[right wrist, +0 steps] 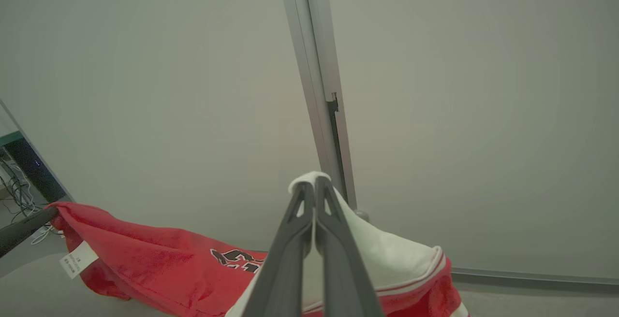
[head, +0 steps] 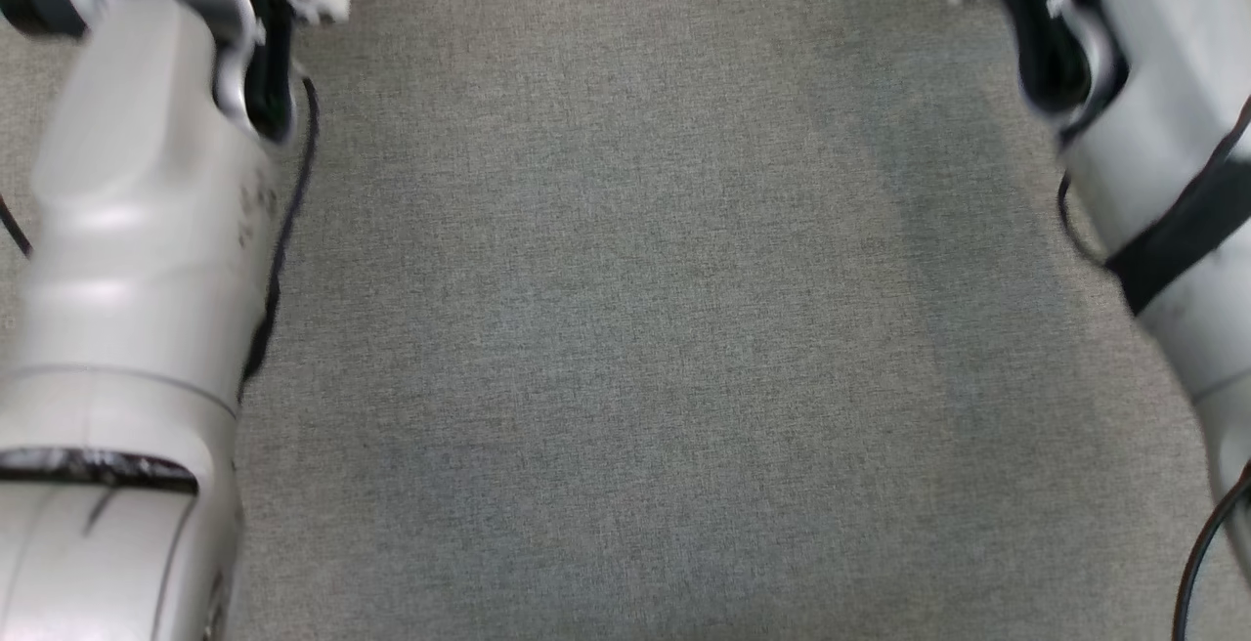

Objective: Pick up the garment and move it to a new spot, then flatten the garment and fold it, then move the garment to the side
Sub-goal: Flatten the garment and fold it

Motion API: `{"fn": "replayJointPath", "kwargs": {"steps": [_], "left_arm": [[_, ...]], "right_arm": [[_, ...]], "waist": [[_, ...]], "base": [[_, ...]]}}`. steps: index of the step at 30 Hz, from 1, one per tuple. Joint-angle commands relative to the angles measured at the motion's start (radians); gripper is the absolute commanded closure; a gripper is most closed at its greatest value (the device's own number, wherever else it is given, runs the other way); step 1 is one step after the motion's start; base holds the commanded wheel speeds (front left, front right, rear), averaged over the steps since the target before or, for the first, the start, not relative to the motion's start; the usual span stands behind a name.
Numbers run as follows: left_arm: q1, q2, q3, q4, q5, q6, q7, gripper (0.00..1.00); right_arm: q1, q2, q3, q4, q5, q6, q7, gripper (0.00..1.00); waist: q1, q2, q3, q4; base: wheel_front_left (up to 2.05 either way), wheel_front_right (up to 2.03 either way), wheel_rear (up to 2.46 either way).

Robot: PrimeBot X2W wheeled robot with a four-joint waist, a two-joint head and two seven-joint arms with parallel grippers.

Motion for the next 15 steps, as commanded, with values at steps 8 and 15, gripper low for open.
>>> {"fn": "replayJointPath", "kwargs": {"steps": [8, 15], "left_arm": [[0.375, -0.010, 0.084, -0.186, 0.010, -0.022, -0.004, 1.00], [0.653, -0.019, 0.139, -0.385, 0.045, -0.031, -0.004, 1.00]], "right_arm": [[0.430, -0.049, -0.046, -0.144, 0.049, 0.000, -0.029, 1.00], [0.743, -0.062, -0.188, -0.344, -0.003, 0.000, -0.030, 1.00]], "waist": [[-0.0001, 0.0000, -0.053, -0.004], [-0.0001, 0.0000, -0.154, 0.003]], "base": [[0.00, 0.00, 0.00], [0.00, 0.00, 0.00]]}}
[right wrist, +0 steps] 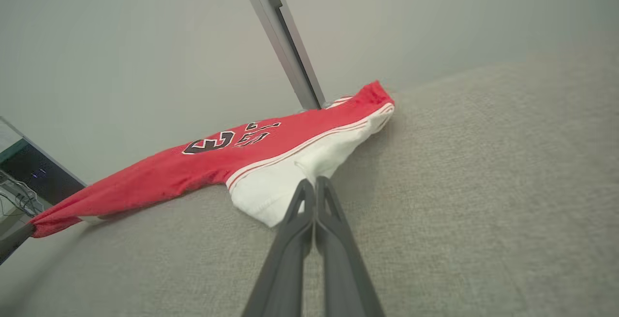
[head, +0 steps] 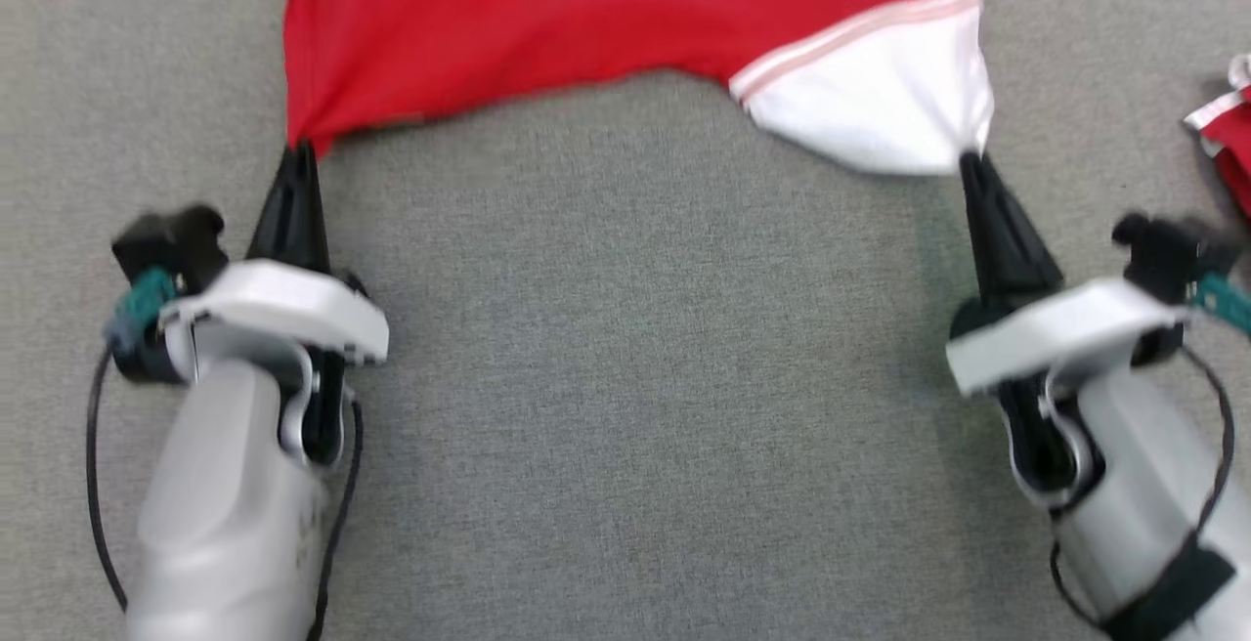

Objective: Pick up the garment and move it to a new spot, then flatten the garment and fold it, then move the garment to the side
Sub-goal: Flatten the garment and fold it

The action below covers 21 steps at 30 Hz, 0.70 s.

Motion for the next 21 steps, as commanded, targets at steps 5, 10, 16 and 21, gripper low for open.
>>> {"fn": "replayJointPath", "kwargs": {"steps": [5, 10, 16, 21], "left_arm": [[0.189, 0.001, 0.003, -0.118, 0.029, -0.001, -0.001, 1.00], [0.374, 0.002, 0.011, -0.238, 0.046, 0.026, -0.001, 1.00], [0.601, 0.000, -0.016, -0.392, 0.022, 0.065, 0.044, 1.00], [0.749, 0.001, -0.027, -0.521, 0.008, 0.100, 0.114, 1.00]], "right_arm": [[0.240, -0.014, -0.052, -0.149, -0.057, 0.000, -0.007, 1.00], [0.440, -0.008, -0.078, -0.265, -0.106, 0.000, -0.001, 1.00], [0.657, 0.021, -0.153, -0.414, -0.159, 0.000, 0.083, 1.00], [0.814, 0.072, -0.230, -0.533, -0.215, 0.000, 0.170, 1.00]], "waist": [[-0.0001, 0.0000, -0.126, 0.003], [-0.0001, 0.0000, -0.202, -0.009], [-0.0001, 0.0000, -0.276, -0.008], [-0.0001, 0.0000, -0.327, -0.004]], "base": [[0.00, 0.00, 0.00], [0.00, 0.00, 0.00], [0.00, 0.00, 0.00], [0.00, 0.00, 0.00]]}}
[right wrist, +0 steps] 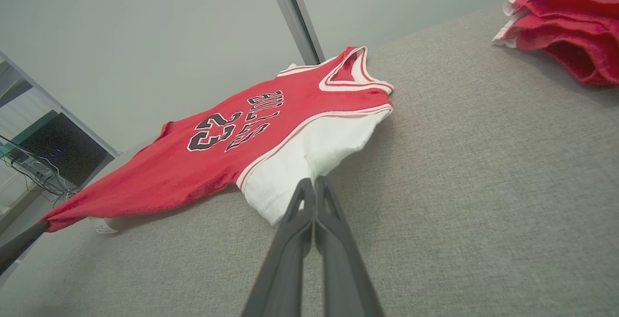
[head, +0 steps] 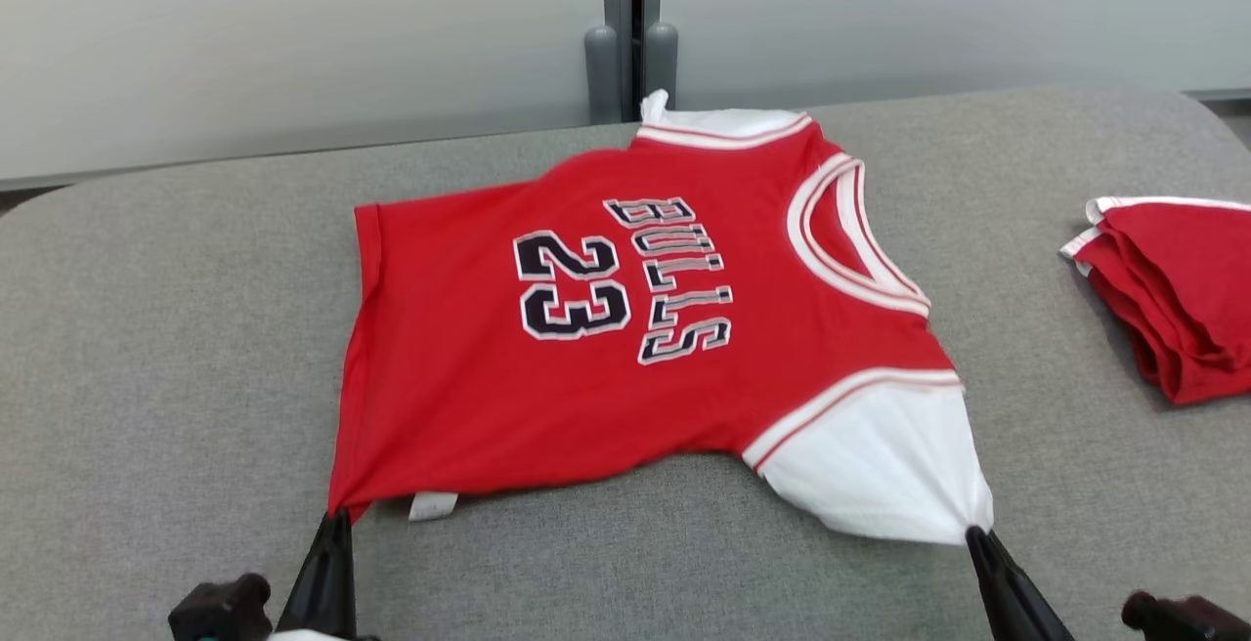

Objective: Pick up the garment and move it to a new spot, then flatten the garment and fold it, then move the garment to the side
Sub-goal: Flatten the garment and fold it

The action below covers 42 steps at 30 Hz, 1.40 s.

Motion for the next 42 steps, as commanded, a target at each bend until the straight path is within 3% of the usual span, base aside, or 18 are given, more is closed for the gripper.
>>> {"fn": "replayJointPath", "kwargs": {"steps": [1, 8, 15, 18, 26, 35, 42], "left_arm": [[0.027, 0.009, 0.005, -0.028, -0.003, 0.011, 0.015, 1.00], [0.169, 0.036, 0.014, -0.186, -0.003, 0.061, 0.138, 1.00], [0.193, 0.048, 0.004, -0.249, -0.009, 0.079, 0.215, 1.00], [0.126, 0.056, -0.009, -0.245, -0.011, 0.081, 0.271, 1.00], [-0.033, 0.056, -0.003, -0.220, -0.081, 0.043, 0.324, 1.00], [-0.170, 0.067, 0.019, -0.190, -0.134, 0.031, 0.366, 1.00], [-0.244, 0.062, 0.034, -0.170, -0.157, 0.032, 0.340, 1.00]], "right_arm": [[0.034, 0.014, -0.020, -0.029, -0.011, 0.000, 0.023, 1.00], [0.194, 0.066, -0.079, -0.188, -0.075, 0.000, 0.151, 1.00], [0.207, 0.093, -0.102, -0.238, -0.081, 0.000, 0.211, 1.00], [0.128, 0.094, -0.113, -0.228, -0.083, 0.000, 0.230, 1.00], [-0.129, 0.009, -0.089, -0.140, -0.057, 0.000, 0.213, 1.00], [-0.466, -0.079, 0.005, 0.069, 0.009, 0.000, 0.163, 1.00], [-0.647, -0.104, 0.057, 0.245, 0.070, 0.000, 0.094, 1.00]], "waist": [[0.0000, 0.0000, -0.026, 0.002], [0.0000, 0.0000, -0.068, -0.005], [0.0000, 0.0000, -0.061, -0.009], [0.0000, 0.0000, -0.016, -0.001], [0.0000, 0.0000, 0.092, 0.016], [0.0000, 0.0000, 0.202, 0.027], [0.0000, 0.0000, 0.260, 0.045]], "base": [[0.00, 0.00, 0.00], [0.00, 0.00, 0.00], [0.00, 0.00, 0.00], [0.00, 0.00, 0.00], [0.00, 0.00, 0.00], [0.00, 0.00, 0.00], [0.00, 0.00, 0.00]]}}
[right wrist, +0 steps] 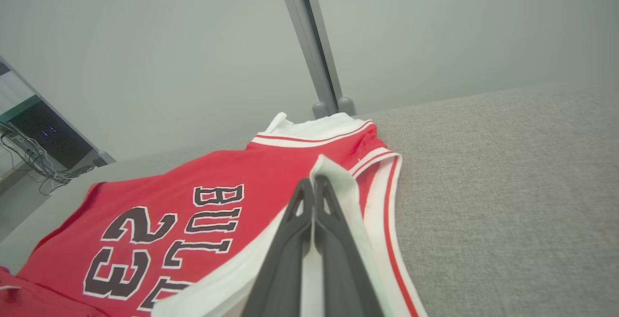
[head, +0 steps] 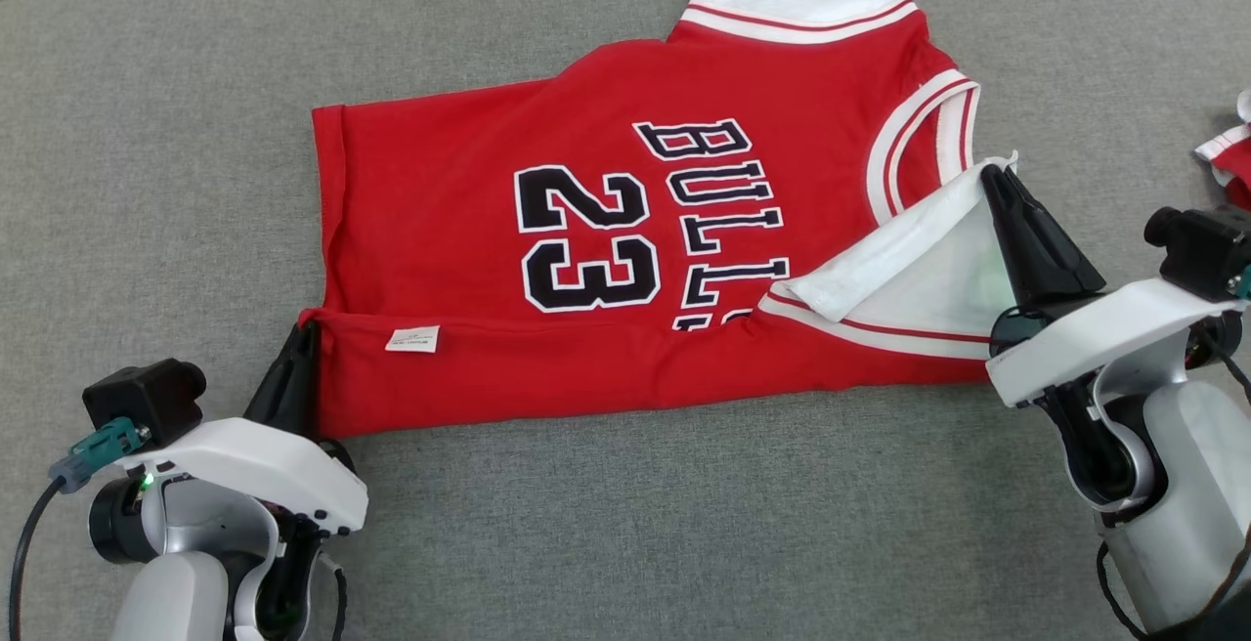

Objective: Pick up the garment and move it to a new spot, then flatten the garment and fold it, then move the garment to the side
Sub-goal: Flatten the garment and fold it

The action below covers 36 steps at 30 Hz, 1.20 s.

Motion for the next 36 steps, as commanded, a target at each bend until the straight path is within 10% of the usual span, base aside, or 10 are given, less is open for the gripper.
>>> {"fn": "replayJointPath", "kwargs": {"steps": [1, 5, 7, 8, 10, 22, 36], "left_arm": [[-0.027, 0.000, 0.003, 0.006, -0.006, -0.005, -0.015, 1.00], [-0.046, -0.009, -0.010, 0.035, -0.009, -0.008, -0.031, 1.00], [-0.054, -0.012, -0.012, 0.050, -0.015, -0.009, -0.047, 1.00], [-0.056, -0.014, -0.014, 0.057, -0.016, -0.011, -0.053, 0.84], [-0.061, -0.018, -0.018, 0.068, -0.017, -0.013, -0.071, 0.00], [-0.021, -0.031, -0.062, 0.028, 0.169, 0.056, -0.416, 0.00], [0.134, -0.031, -0.116, 0.075, 0.252, 0.071, -0.465, 0.00]], "right_arm": [[-0.035, -0.006, 0.014, 0.036, 0.018, 0.000, -0.025, 1.00], [-0.093, -0.007, 0.047, 0.117, 0.044, 0.000, -0.081, 0.88], [-0.108, -0.008, 0.060, 0.153, 0.056, 0.000, -0.112, 0.21], [-0.115, -0.008, 0.065, 0.168, 0.061, 0.000, -0.125, 0.00], [-0.127, -0.008, 0.080, 0.184, 0.070, 0.000, -0.161, 0.00], [-0.005, -0.034, -0.003, 0.072, -0.076, 0.000, -0.279, 0.00], [0.371, 0.015, -0.142, -0.151, -0.242, 0.000, -0.189, 0.00]], "waist": [[0.0000, 0.0000, 0.017, 0.012], [0.0000, 0.0000, 0.031, 0.018], [0.0000, 0.0000, 0.035, 0.020], [0.0000, 0.0000, 0.036, 0.021], [0.0000, 0.0000, 0.039, 0.023], [0.0000, 0.0000, -0.029, 0.029], [0.0000, 0.0000, -0.178, 0.008]], "base": [[0.00, 0.00, 0.00], [0.00, 0.00, 0.00], [0.00, 0.00, 0.00], [0.00, 0.00, 0.00], [0.00, 0.00, 0.00], [0.00, 0.00, 0.00], [0.00, 0.00, 0.00]]}}
